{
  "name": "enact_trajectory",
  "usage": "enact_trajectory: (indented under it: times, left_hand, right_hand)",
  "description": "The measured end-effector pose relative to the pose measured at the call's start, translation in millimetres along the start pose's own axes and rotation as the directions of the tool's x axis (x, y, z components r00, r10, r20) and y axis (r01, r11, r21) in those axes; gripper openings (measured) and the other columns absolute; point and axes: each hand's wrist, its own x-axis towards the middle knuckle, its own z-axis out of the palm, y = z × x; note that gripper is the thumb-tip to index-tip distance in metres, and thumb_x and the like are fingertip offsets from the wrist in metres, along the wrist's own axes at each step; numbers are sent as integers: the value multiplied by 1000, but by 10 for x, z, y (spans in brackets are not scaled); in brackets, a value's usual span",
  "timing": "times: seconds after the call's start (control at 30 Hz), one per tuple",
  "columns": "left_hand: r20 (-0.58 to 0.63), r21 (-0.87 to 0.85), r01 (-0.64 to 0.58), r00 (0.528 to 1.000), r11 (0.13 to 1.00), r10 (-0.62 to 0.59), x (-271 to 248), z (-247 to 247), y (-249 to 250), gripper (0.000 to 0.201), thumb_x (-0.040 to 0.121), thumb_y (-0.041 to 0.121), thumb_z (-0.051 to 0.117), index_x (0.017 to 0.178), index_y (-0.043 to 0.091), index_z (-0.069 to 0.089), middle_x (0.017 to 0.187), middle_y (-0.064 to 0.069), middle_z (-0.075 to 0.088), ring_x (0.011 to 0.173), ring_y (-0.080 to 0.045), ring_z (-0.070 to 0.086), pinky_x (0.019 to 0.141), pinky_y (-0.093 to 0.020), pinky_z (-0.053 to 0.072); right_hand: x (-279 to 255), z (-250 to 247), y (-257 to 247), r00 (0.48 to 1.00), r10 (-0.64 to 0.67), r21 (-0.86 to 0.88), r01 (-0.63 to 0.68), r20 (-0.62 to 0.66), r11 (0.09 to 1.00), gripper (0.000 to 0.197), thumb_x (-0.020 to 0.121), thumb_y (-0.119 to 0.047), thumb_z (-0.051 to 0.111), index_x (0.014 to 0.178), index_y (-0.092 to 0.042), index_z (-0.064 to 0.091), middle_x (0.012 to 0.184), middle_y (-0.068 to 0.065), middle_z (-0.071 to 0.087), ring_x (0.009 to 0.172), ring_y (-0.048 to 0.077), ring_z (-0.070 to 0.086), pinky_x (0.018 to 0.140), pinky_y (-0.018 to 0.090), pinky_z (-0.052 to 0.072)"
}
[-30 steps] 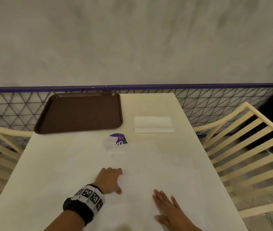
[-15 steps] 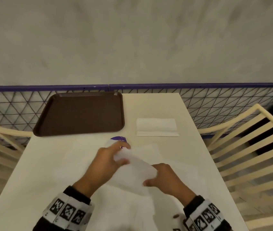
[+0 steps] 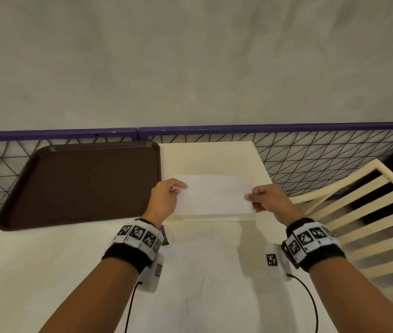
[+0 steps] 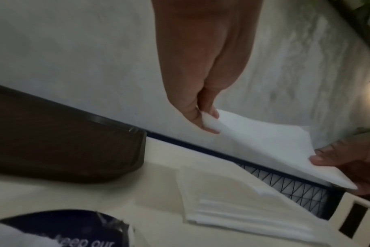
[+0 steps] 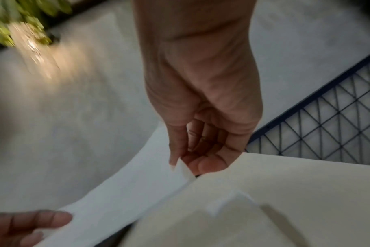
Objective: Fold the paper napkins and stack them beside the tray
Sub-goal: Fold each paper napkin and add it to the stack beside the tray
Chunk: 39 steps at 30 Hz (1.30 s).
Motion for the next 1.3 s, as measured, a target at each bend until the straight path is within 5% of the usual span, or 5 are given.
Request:
enact_trajectory:
  times: [0.5, 0.7, 0.87, 1.1, 1.3]
  left_hand:
    - [173, 496, -64, 985, 866, -26, 77, 658, -541, 48, 86, -4, 54, 130, 15, 50, 128, -11, 37, 113, -26, 40, 91, -16, 35]
    - [144, 556, -266, 964, 787, 224, -623, 529, -379, 34, 74, 6, 71, 106, 13, 63, 106, -10, 59, 93, -31, 55, 82, -39, 46]
    - [476, 669, -243, 866, 703, -154, -1521, 530, -387, 54, 77, 52, 64, 120, 23, 49, 117, 3, 50, 113, -19, 44, 92, -30, 32]
    - [431, 683, -164, 877, 712, -211, -1826, 575, -334, 30, 80, 35, 65, 105, 19, 58, 115, 0, 53, 111, -20, 47, 92, -29, 33]
    - [393, 473, -193, 920, 860, -9, -2048, 435, -32, 7, 81, 23, 64, 86, 19, 61, 86, 3, 66, 89, -19, 60, 76, -28, 43]
  right_hand:
    - [475, 310, 604, 987, -40, -535, -50, -154, 843, 13, 84, -15, 63, 76, -11, 53, 81, 9, 59, 85, 30, 57, 65, 27, 35]
    - [70, 135, 638, 990, -85, -543, 12, -110, 840, 41, 85, -3, 53, 125, -12, 49, 116, 11, 58, 108, 30, 54, 88, 32, 41]
    - [-728, 26, 763, 979, -156, -442, 85, -128, 893, 31, 86, -5, 60, 116, -12, 59, 115, 6, 57, 99, 20, 54, 83, 21, 36]
    - [-1626, 199, 1021, 986, -155, -292, 132, -59, 947, 29, 83, -5, 65, 96, -29, 57, 103, -4, 62, 83, 9, 55, 66, 6, 39]
    - [-2043, 626, 870, 904, -361, -473, 427, 228, 771, 48, 87, -19, 61, 131, -30, 45, 129, -18, 43, 120, -3, 33, 99, 8, 21]
